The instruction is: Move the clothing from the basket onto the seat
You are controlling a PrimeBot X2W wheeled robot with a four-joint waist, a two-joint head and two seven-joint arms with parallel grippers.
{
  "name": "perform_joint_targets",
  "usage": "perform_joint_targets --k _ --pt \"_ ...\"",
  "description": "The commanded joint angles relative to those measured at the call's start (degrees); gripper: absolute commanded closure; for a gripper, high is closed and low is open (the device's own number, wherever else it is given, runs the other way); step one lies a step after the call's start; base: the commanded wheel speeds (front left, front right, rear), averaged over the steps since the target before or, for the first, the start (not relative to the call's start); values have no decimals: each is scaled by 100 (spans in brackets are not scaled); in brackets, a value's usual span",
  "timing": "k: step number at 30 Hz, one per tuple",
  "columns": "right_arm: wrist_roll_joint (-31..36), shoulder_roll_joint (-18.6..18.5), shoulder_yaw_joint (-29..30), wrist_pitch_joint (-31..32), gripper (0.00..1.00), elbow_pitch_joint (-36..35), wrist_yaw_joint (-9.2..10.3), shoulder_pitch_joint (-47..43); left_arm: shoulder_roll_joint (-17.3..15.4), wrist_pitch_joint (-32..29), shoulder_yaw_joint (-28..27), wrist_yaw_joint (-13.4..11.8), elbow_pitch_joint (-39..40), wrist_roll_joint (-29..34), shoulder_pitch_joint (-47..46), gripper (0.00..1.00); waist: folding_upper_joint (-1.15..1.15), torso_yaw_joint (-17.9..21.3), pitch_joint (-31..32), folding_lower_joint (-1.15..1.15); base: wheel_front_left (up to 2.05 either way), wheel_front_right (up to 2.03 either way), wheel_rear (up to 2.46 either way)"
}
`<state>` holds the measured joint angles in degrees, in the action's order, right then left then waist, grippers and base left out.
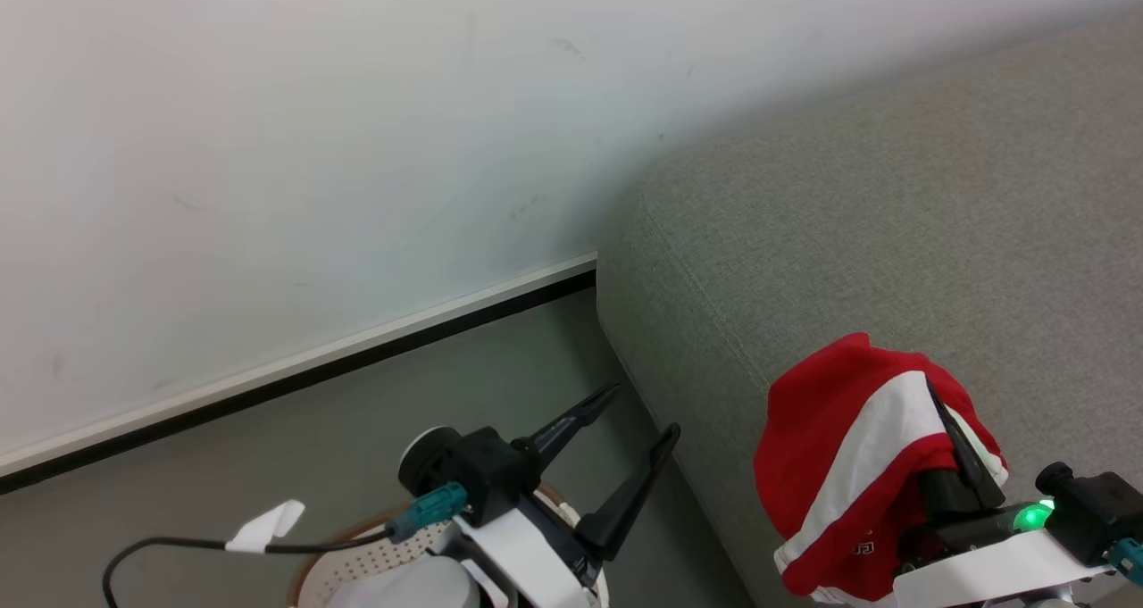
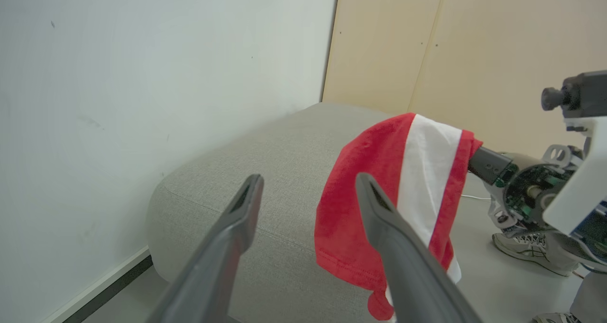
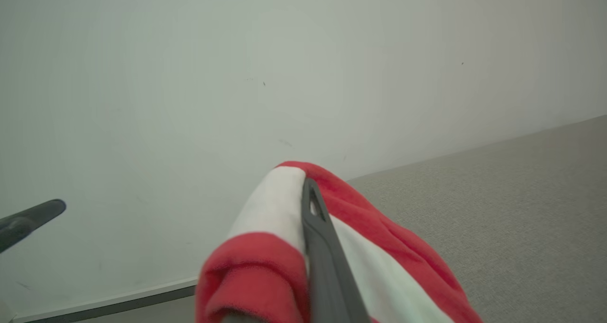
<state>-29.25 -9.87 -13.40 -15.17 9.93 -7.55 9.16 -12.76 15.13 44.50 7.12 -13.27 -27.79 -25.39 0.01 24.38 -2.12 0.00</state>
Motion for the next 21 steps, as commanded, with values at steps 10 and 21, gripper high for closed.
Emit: perform_joint_targets --k 10,21 --pt "104 42 188 3 100 -275 12 206 -147 2 51 28 120 230 -46 0 -1 5 -300 0 0 0 0" --pt "-259 -63 718 4 100 -61 12 1641 -878 1 377 28 559 287 -670 0 -1 -363 -1768 0 0 0 0"
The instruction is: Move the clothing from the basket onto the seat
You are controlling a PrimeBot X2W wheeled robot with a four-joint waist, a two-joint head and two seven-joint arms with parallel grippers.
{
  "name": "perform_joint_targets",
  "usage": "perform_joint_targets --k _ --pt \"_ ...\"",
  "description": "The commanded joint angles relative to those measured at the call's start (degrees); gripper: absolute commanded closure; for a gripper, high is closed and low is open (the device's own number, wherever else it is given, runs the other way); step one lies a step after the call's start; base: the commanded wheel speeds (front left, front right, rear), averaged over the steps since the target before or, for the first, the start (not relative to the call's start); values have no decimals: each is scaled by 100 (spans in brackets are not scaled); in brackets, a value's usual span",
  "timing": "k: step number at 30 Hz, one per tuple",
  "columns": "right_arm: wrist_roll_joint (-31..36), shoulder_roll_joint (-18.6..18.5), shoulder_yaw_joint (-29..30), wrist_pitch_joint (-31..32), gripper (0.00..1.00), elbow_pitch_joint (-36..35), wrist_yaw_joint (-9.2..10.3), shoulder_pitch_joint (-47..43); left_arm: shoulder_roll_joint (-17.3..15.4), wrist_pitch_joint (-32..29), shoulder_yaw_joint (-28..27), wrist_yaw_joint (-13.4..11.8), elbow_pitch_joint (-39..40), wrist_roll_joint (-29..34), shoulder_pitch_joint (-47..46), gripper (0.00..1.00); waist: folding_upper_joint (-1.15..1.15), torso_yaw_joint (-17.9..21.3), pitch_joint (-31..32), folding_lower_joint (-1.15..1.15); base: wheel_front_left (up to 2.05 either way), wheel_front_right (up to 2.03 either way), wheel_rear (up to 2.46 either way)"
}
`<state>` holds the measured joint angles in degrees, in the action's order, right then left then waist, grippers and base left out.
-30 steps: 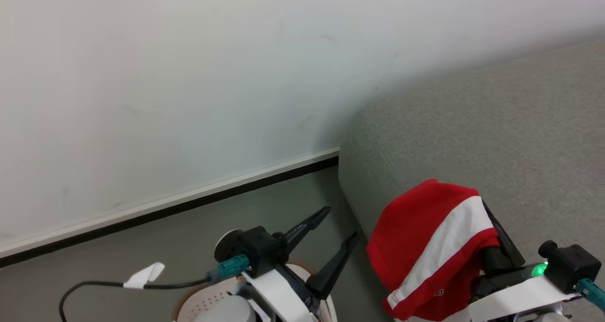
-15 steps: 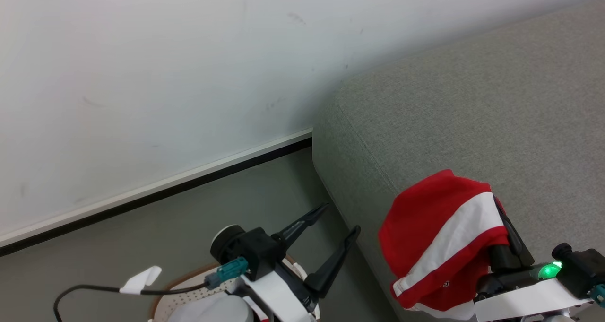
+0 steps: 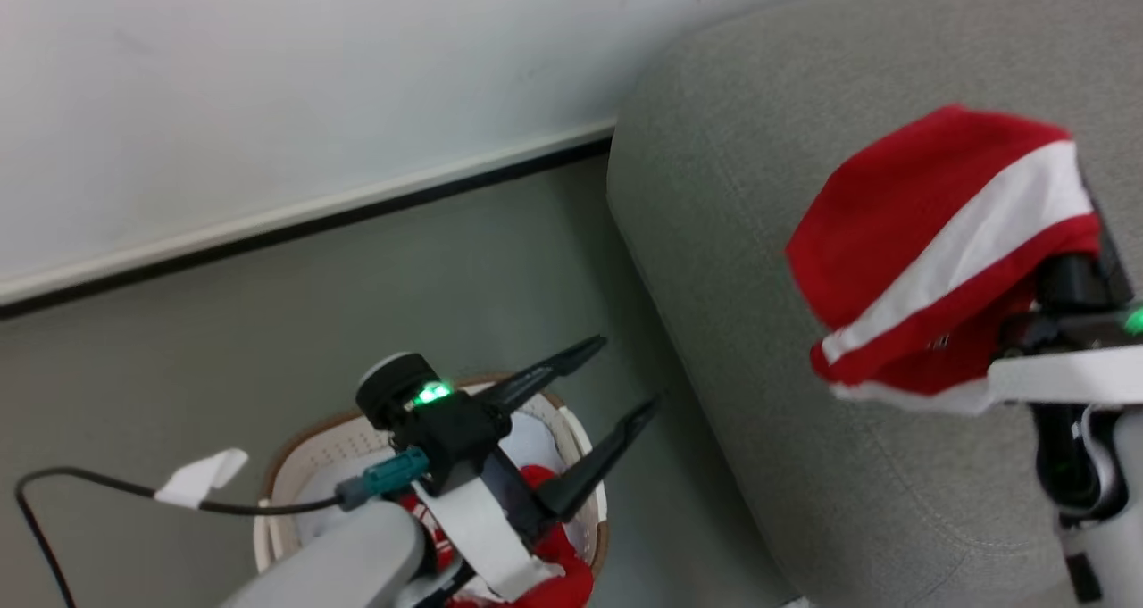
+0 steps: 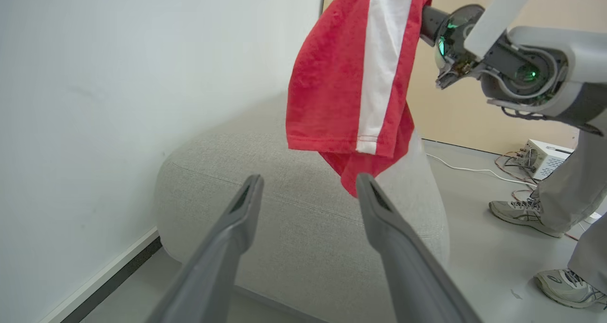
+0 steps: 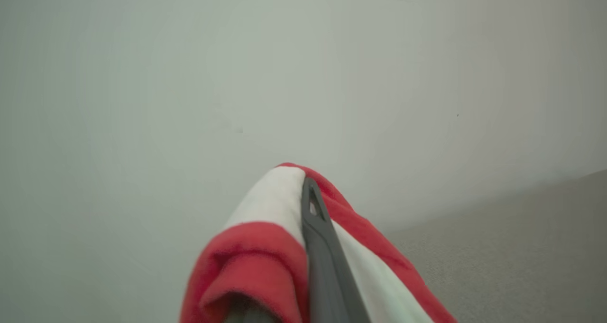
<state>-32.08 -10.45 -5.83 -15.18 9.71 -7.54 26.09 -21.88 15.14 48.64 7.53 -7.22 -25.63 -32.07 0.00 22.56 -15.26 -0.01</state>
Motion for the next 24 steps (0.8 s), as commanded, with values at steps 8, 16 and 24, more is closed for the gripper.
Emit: perform_joint_targets --k 8,16,24 --pt "-290 -311 763 10 100 528 10 1525 -829 1 15 -12 567 45 -612 0 0 -492 -1884 1 0 0 0" --pt "-368 -784 1640 250 100 1296 10 2889 -1354 0 -208 -12 956 9 -903 0 0 -783 -2780 1 0 0 0" --pt "464 -921 2317 643 100 2171 11 3298 -1403 1 -430 -15 1092 28 -871 0 0 -1027 -3085 1 0 0 0"
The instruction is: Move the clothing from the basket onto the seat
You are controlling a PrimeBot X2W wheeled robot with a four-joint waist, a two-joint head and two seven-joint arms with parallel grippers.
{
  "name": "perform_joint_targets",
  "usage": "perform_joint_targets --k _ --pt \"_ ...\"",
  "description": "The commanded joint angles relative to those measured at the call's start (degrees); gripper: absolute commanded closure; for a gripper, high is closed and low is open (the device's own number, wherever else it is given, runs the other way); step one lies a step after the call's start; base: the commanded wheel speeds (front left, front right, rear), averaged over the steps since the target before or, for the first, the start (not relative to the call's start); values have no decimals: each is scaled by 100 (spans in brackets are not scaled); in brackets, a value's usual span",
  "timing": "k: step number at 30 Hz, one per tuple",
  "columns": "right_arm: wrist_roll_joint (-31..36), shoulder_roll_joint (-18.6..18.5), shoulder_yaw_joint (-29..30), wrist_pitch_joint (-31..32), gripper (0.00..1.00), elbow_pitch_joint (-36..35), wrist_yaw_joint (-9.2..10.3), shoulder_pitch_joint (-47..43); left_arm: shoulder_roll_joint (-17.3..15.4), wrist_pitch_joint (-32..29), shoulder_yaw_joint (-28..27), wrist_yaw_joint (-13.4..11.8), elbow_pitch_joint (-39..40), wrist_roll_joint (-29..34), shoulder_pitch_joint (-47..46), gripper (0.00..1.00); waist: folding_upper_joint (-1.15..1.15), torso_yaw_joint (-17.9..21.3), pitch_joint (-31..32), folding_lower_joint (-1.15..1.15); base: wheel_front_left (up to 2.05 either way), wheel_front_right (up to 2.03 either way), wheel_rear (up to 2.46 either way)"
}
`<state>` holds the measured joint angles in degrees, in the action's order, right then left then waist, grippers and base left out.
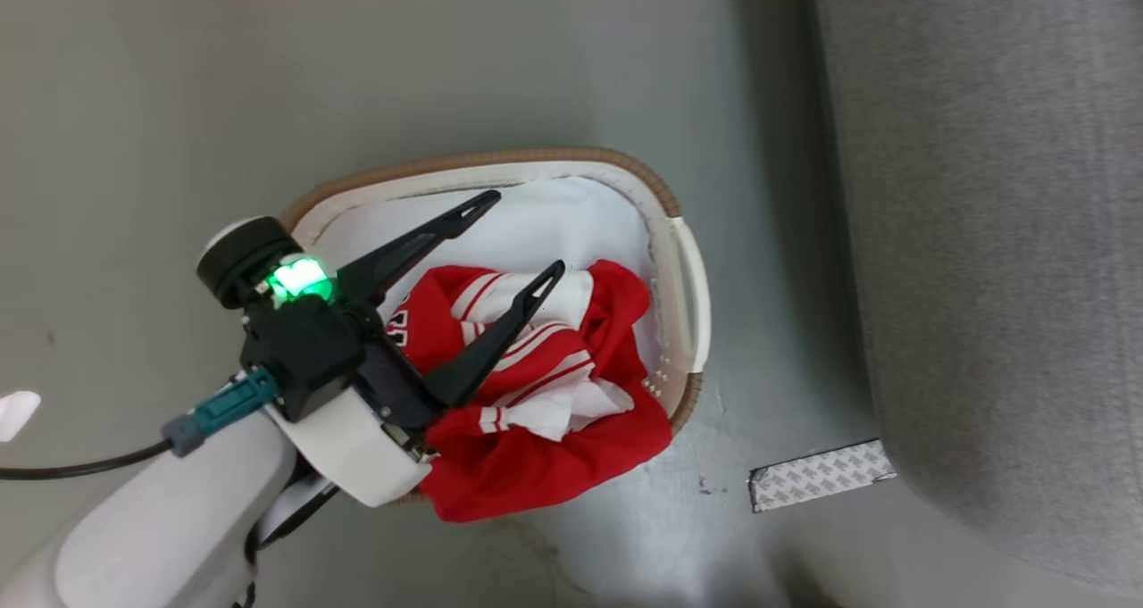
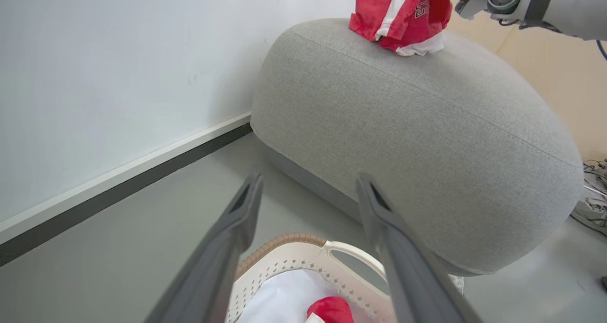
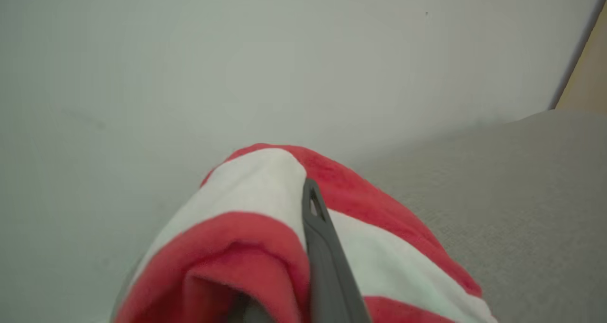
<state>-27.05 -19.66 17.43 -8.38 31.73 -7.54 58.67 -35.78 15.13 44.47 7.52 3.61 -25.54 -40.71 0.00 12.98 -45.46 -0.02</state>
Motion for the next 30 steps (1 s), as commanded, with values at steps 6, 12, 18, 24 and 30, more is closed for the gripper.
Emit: perform_joint_targets --k 6,12,18,24,30 --pt "652 163 167 596 100 395 11 -116 65 2 -87 -12 -67 25 99 0 0 -116 41 2 0 0 0" --pt "1142 262 231 964 0 340 11 -265 193 3 -78 -12 -149 21 165 0 0 -130 333 2 0 0 0" --pt "1418 163 -187 1564 0 243 11 -665 434 3 -61 -11 -381 -66 385 0 0 -114 1006 2 0 0 0" --pt "1197 -223 -774 1904 0 -186 11 -1315 788 2 -245 -11 -697 -170 787 0 0 -155 1915 2 0 0 0" --pt "601 -763 -1439 1827 0 -696 11 -1888 1221 2 -690 -11 -1029 -202 1262 0 0 -251 2920 2 0 0 0"
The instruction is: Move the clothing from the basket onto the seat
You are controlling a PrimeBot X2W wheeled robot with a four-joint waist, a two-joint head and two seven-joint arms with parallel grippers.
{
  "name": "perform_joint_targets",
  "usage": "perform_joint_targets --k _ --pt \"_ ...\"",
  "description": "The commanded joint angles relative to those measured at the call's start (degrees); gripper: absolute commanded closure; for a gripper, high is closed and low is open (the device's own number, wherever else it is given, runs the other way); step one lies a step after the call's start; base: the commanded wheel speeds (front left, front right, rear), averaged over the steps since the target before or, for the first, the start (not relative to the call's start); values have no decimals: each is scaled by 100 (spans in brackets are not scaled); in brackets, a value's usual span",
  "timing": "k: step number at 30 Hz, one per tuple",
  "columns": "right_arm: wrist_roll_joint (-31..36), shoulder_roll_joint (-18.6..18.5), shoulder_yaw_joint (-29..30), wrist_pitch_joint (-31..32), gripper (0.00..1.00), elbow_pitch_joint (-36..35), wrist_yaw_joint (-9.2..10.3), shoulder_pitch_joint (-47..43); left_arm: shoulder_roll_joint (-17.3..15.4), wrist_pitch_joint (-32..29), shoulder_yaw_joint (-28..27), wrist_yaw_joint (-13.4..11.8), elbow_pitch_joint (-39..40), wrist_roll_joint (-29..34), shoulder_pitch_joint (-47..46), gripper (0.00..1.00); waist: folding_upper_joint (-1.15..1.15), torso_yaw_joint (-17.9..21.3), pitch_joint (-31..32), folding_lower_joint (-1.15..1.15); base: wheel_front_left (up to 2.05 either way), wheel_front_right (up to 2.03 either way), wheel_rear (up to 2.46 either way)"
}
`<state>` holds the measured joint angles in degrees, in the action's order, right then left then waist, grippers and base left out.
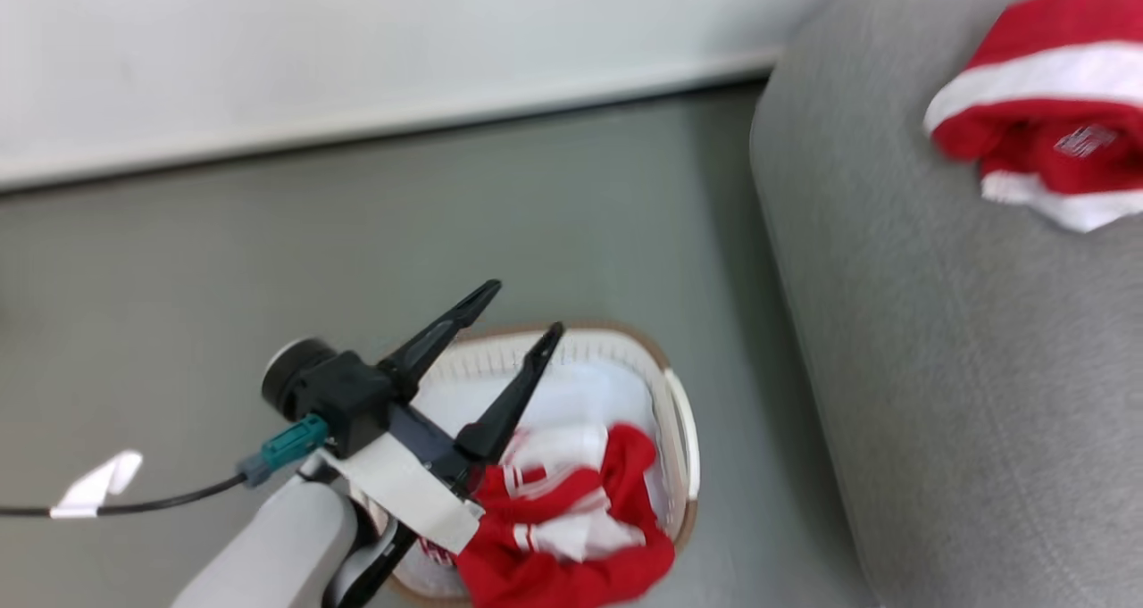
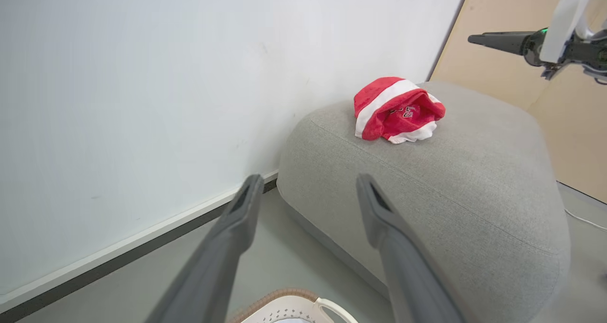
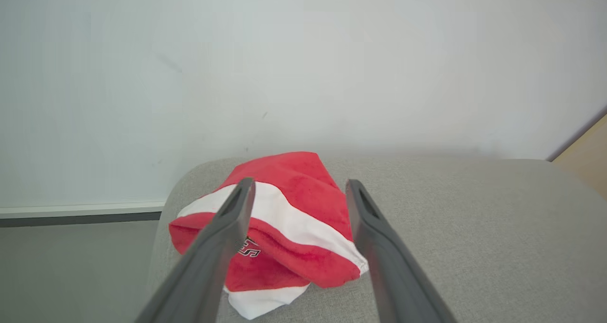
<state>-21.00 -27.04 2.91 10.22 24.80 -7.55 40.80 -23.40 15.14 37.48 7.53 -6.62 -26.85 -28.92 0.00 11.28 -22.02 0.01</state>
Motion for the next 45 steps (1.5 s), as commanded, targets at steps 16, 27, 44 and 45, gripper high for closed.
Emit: perform_joint_targets --k 16,27,44,45 --pt "-1266 254 -1008 -978 0 -1182 12 -1845 737 1 -1729 -261 -667 232 1363 0 0 -571 2202 -1 0 0 0" --pt "-552 1207 -1028 -2365 0 -1222 12 -3356 1004 1 -2951 -353 -806 687 2305 0 0 -747 2417 -1 0 0 0" --pt "291 2117 -852 -2544 0 -1233 12 -3970 1776 1 -4182 -29 -722 1408 2959 0 0 -721 2386 -1 0 0 0" --pt "285 2132 -855 -2544 0 -1219 12 -3950 1802 1 -4189 -19 -728 1444 2939 0 0 -721 2381 -1 0 0 0"
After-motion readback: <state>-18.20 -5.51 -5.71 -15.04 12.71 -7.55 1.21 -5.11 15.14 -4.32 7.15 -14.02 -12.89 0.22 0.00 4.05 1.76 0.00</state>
